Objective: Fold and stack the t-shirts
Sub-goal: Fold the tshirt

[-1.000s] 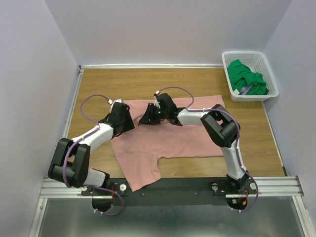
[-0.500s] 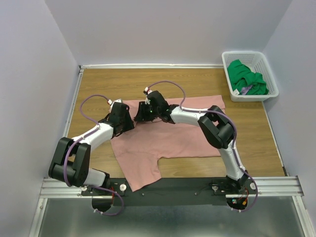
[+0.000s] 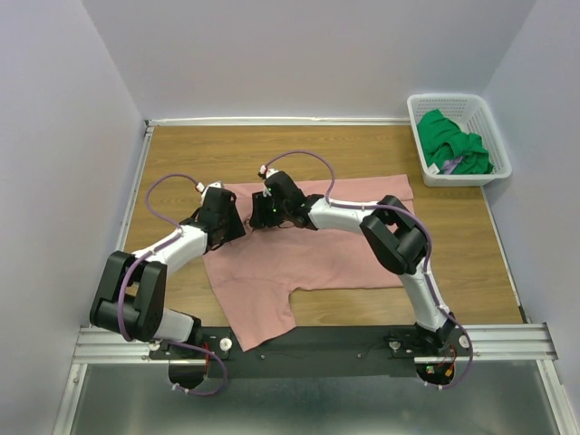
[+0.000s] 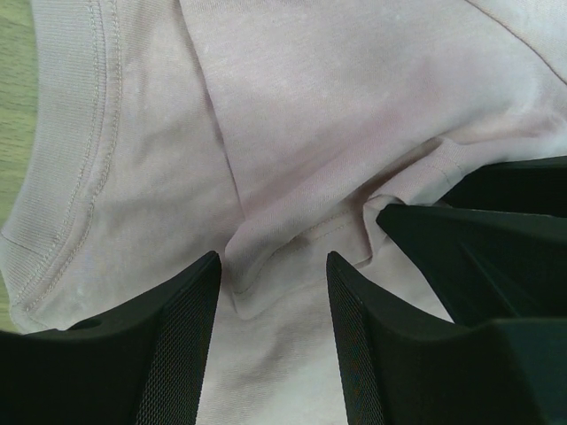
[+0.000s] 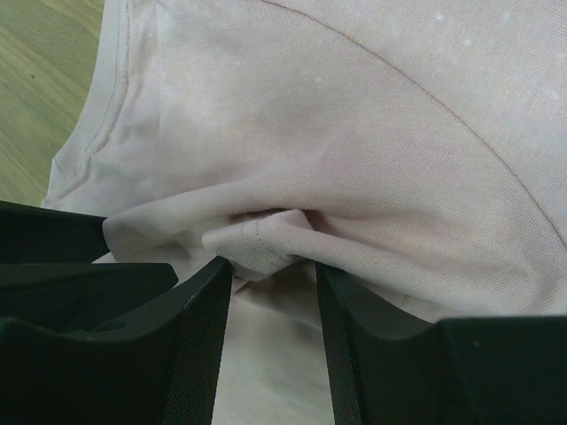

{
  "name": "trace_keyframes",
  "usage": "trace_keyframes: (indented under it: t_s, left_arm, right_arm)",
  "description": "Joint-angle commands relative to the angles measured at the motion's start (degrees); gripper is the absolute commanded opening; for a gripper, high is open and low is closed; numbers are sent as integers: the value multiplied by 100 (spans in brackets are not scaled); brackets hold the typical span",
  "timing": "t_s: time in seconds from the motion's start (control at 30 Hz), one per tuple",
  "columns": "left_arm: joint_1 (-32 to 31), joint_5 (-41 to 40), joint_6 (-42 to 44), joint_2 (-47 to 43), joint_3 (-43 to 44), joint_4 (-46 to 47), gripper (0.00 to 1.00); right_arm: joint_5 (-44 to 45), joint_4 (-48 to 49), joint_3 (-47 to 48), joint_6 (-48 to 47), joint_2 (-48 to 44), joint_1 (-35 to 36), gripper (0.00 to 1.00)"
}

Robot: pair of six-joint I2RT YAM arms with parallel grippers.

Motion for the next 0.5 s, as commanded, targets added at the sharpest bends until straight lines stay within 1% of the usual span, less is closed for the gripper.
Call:
trace_keyframes:
  t_s: [0.0, 0.17, 0.27, 0.37, 0.4, 0.47]
  left_arm:
    - [38, 28, -49, 57, 2, 125, 59]
    - [47, 37, -40, 83, -7, 125, 58]
    - [47, 28, -40, 109, 2, 125, 54]
    - [47, 46, -40, 153, 19, 108, 49]
    - [47, 46, -40, 162, 28, 117, 44]
    - [47, 63, -40, 206, 45, 108, 40]
  right_arm:
    - [439, -288, 96, -186, 68, 33, 51]
    - [431, -289, 183, -274, -2, 25, 42]
    - [413, -280, 192, -309, -81, 25, 39]
    - [430, -289, 140, -336, -186, 33, 34]
    - [439, -297, 113, -362, -230, 33, 34]
    - [430, -289, 87, -380, -274, 25, 32]
